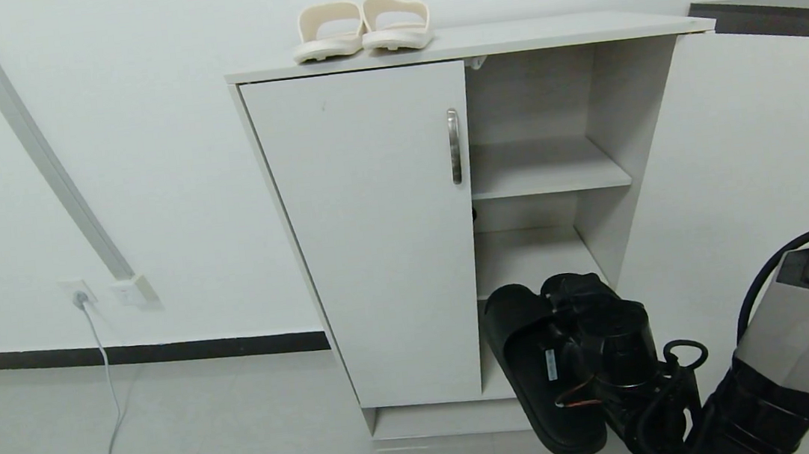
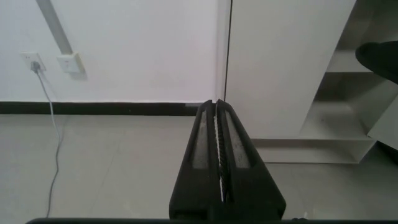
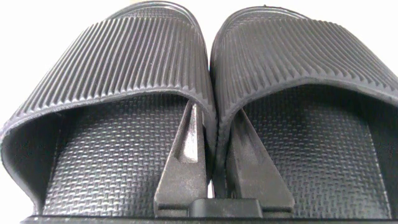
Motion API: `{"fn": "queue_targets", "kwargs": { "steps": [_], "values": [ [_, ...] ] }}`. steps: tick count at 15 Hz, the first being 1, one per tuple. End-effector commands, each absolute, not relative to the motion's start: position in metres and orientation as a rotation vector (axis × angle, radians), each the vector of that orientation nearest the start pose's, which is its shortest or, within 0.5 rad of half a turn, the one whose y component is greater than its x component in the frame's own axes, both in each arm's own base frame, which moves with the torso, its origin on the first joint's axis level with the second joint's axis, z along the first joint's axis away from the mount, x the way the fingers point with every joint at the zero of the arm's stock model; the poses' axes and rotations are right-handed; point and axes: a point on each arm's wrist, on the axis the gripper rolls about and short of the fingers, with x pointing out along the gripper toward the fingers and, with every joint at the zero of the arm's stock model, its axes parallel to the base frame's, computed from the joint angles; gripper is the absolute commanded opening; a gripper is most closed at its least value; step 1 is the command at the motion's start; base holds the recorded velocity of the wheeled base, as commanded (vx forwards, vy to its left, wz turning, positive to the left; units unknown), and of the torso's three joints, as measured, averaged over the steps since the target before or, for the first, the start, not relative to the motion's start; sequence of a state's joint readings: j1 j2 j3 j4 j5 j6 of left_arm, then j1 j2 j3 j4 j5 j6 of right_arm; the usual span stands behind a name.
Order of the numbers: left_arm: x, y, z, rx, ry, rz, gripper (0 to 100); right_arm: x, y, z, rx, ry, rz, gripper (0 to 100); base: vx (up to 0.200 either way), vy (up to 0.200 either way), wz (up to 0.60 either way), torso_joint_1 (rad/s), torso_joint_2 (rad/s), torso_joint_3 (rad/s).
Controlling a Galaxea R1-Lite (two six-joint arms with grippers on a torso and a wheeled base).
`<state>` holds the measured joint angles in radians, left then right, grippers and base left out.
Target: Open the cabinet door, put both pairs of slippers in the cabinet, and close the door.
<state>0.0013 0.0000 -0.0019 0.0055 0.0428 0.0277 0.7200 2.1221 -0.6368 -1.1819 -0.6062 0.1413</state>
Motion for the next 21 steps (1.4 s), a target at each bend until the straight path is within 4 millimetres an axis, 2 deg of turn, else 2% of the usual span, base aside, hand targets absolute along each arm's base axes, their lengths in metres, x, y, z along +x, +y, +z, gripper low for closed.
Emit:
{"fn": "queue_targets", "kwargs": {
  "steps": [1,5,8,10,13,16,21],
  "values": [
    [-0.023,0.001,0.075,0.028,0.004,0.043,0,0.264,0.218,0.059,-0.045,0.243,0.103,0,0.0,0.0,0.0,0.0,0.0,0.0],
    [-0.023,0.001,0.075,0.009,0.002,0.044,0,0.263,0.231,0.064,-0.038,0.219,0.119,0,0.0,0.0,0.0,0.0,0.0,0.0],
    [-0.023,0.001,0.075,0.009,0.002,0.043,0,0.28,0.246,0.075,-0.025,0.196,0.033,0,0.0,0.0,0.0,0.0,0.0,0.0],
    [-0.023,0.001,0.075,0.008,0.002,0.043,0,0.285,0.254,0.077,0.016,0.235,0.011,0,0.0,0.0,0.0,0.0,0.0,0.0],
    [-0.023,0.001,0.075,0.006,0.002,0.043,0,0.291,0.258,0.081,0.069,0.272,-0.054,0,0.0,-0.2,0.0,0.002,0.0,0.005],
    [-0.023,0.001,0.076,0.006,0.0,0.043,0,0.29,0.258,0.078,0.064,0.28,-0.055,0,0.0,-0.2,0.0,0.002,0.0,0.007],
    [-0.023,0.001,0.075,0.006,0.002,0.043,0,0.29,0.262,0.064,0.049,0.288,-0.049,0,0.0,0.0,0.0,0.0,0.0,0.0]
  ]
}}
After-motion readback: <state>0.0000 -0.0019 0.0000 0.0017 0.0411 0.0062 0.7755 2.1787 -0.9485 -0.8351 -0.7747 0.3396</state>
